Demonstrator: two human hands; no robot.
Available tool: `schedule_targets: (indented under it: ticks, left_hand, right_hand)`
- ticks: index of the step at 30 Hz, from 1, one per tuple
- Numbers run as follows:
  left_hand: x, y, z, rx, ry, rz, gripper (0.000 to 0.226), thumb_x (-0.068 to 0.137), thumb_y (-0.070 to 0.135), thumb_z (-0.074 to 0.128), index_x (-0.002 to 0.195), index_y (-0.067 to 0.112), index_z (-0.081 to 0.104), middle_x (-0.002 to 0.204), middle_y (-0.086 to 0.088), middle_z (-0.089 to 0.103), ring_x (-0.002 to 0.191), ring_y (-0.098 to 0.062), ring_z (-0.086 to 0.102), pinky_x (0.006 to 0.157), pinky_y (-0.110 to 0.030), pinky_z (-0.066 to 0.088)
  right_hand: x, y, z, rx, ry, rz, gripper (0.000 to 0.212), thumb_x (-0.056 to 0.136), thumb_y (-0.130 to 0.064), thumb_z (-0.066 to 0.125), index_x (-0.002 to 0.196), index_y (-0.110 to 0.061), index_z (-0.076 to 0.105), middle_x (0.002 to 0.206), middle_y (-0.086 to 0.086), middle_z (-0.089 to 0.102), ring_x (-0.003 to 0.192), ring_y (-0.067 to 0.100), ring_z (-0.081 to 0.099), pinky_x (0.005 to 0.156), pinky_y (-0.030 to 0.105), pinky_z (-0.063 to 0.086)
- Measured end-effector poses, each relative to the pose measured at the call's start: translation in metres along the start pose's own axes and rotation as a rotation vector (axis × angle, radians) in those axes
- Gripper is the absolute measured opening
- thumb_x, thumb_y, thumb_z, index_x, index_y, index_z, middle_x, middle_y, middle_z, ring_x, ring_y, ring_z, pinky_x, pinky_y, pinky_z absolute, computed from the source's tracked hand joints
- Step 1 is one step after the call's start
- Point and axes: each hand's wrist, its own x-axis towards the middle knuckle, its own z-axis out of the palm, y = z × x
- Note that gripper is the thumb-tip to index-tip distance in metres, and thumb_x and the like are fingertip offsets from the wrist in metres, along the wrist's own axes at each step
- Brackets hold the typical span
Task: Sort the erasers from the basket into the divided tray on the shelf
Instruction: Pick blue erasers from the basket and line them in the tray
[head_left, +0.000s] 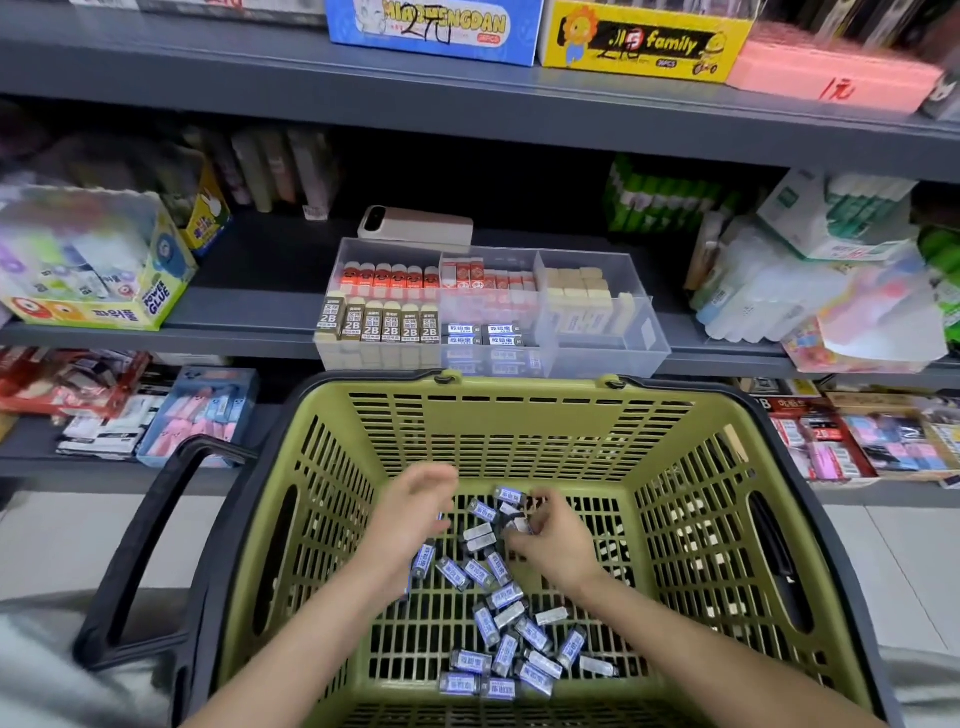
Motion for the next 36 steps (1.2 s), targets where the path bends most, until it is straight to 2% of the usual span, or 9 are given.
schedule_targets:
  ticks: [4, 9, 11, 14, 18, 21, 25, 29, 36]
  left_hand:
    - [0.003, -0.007, 0.013, -0.392, -0.184, -0.433, 0.030, 0.093, 0.036, 0.055, 0.110, 0.011, 0.061, 0.102, -0.016, 0.066, 0.087, -0.029, 0.067, 0.073, -0.044, 0.056]
    - [0.008, -0.011, 0.016, -0.604, -0.229, -0.461, 0.029, 0.100, 0.022, 0.044, 0.102, -0.001, 0.062, 0.092, -0.021, 0.072, 0.080, -0.032, 0.071, 0.060, -0.040, 0.058]
    - [0.012, -0.011, 0.012, -0.588, -0.129, -0.453, 0.027, 0.100, 0.019, 0.044, 0.099, -0.002, 0.060, 0.096, -0.026, 0.067, 0.082, -0.037, 0.067, 0.061, -0.041, 0.059]
    - [0.012, -0.006, 0.004, -0.567, -0.007, -0.489, 0.025, 0.099, 0.018, 0.046, 0.093, -0.002, 0.061, 0.092, -0.023, 0.063, 0.072, -0.032, 0.061, 0.049, -0.031, 0.057]
    - [0.013, 0.000, -0.001, -0.543, 0.059, -0.512, 0.021, 0.096, 0.015, 0.049, 0.086, 0.002, 0.061, 0.080, -0.015, 0.059, 0.064, -0.022, 0.053, 0.053, -0.028, 0.048]
    - [0.014, 0.000, -0.002, -0.543, 0.071, -0.511, 0.013, 0.090, 0.011, 0.055, 0.084, 0.001, 0.060, 0.076, -0.013, 0.055, 0.063, -0.021, 0.050, 0.060, -0.028, 0.045]
    - [0.016, -0.005, -0.001, -0.549, 0.051, -0.508, 0.015, 0.085, 0.016, 0.065, 0.080, 0.006, 0.055, 0.071, -0.009, 0.050, 0.061, -0.018, 0.047, 0.062, -0.029, 0.046]
    - [0.013, -0.007, 0.006, -0.506, -0.132, -0.460, 0.028, 0.073, 0.034, 0.075, 0.082, 0.010, 0.066, 0.077, -0.008, 0.065, 0.068, -0.019, 0.061, 0.073, -0.035, 0.054]
    - [0.015, -0.007, 0.007, -0.705, 0.034, -0.408, 0.011, 0.089, 0.015, 0.063, 0.090, 0.013, 0.053, 0.071, -0.013, 0.058, 0.054, -0.020, 0.055, 0.038, -0.020, 0.044]
  right_hand:
    - [-0.032, -0.043, -0.008, 0.294, -0.048, -0.145, 0.039, 0.075, -0.021, 0.076, 0.102, -0.025, 0.049, 0.073, -0.003, 0.053, 0.062, 0.004, 0.049, 0.065, 0.023, 0.045]
    - [-0.028, -0.051, -0.012, 0.352, -0.050, -0.271, 0.006, 0.089, -0.026, 0.061, 0.092, -0.022, 0.065, 0.081, -0.007, 0.067, 0.077, 0.006, 0.062, 0.073, 0.024, 0.052]
    - [-0.003, -0.035, -0.013, 0.082, 0.090, -0.235, 0.012, 0.092, -0.023, 0.057, 0.099, -0.018, 0.064, 0.090, -0.007, 0.067, 0.084, 0.012, 0.062, 0.078, 0.028, 0.051]
    - [0.030, -0.001, -0.002, -0.503, 0.013, -0.201, 0.041, 0.088, -0.031, 0.061, 0.124, -0.013, 0.053, 0.118, 0.000, 0.056, 0.110, 0.019, 0.053, 0.092, 0.030, 0.044]
    - [0.046, 0.022, 0.018, -0.690, -0.060, -0.198, 0.044, 0.088, -0.035, 0.061, 0.125, -0.014, 0.049, 0.122, 0.001, 0.049, 0.110, 0.021, 0.048, 0.089, 0.031, 0.045]
    - [0.045, 0.016, 0.020, -0.584, -0.027, -0.149, 0.033, 0.087, -0.032, 0.061, 0.115, -0.014, 0.055, 0.110, 0.000, 0.053, 0.098, 0.017, 0.054, 0.080, 0.026, 0.045]
    - [0.018, -0.015, 0.008, 0.014, -0.027, -0.149, 0.009, 0.082, -0.022, 0.069, 0.079, -0.014, 0.066, 0.053, -0.015, 0.052, 0.048, -0.001, 0.043, 0.047, 0.016, 0.031]
    - [-0.019, -0.057, 0.002, 0.241, -0.099, -0.195, 0.013, 0.076, -0.029, 0.074, 0.086, -0.028, 0.065, 0.071, -0.010, 0.059, 0.054, -0.002, 0.046, 0.055, 0.017, 0.037]
    - [-0.030, -0.068, -0.012, 0.294, -0.218, -0.336, 0.016, 0.083, -0.021, 0.070, 0.095, -0.031, 0.067, 0.086, -0.010, 0.062, 0.068, -0.003, 0.051, 0.069, 0.012, 0.041]
